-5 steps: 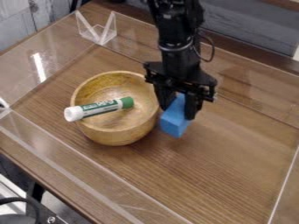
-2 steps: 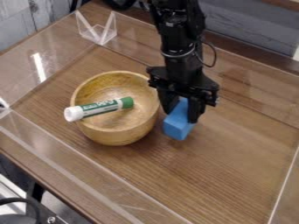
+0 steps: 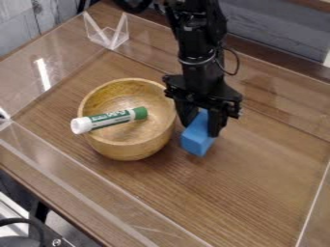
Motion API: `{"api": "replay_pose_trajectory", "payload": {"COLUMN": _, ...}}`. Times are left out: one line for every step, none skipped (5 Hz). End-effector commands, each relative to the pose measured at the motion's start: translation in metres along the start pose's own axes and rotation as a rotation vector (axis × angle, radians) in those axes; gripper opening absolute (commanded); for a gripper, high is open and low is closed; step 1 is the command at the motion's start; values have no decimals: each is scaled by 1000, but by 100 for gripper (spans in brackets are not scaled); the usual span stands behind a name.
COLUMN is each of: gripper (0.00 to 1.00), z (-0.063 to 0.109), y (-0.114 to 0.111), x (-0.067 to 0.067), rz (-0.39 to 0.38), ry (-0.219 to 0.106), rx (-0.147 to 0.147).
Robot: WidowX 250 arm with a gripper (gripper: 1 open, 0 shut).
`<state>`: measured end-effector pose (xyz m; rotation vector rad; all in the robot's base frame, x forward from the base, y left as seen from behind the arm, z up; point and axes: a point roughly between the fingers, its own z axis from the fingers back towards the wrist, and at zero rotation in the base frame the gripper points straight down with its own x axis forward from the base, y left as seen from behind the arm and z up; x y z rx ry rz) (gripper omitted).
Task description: Remove the blue block from inside the brown bowl and put it on the table
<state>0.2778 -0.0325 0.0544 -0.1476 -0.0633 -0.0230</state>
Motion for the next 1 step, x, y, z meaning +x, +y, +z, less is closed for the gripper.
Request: {"api": "replay_pose_trajectory", "payload": {"gripper": 0, "z": 8, "y": 0, "x": 7, "rz": -8, "ry": -36, "rx": -4}}
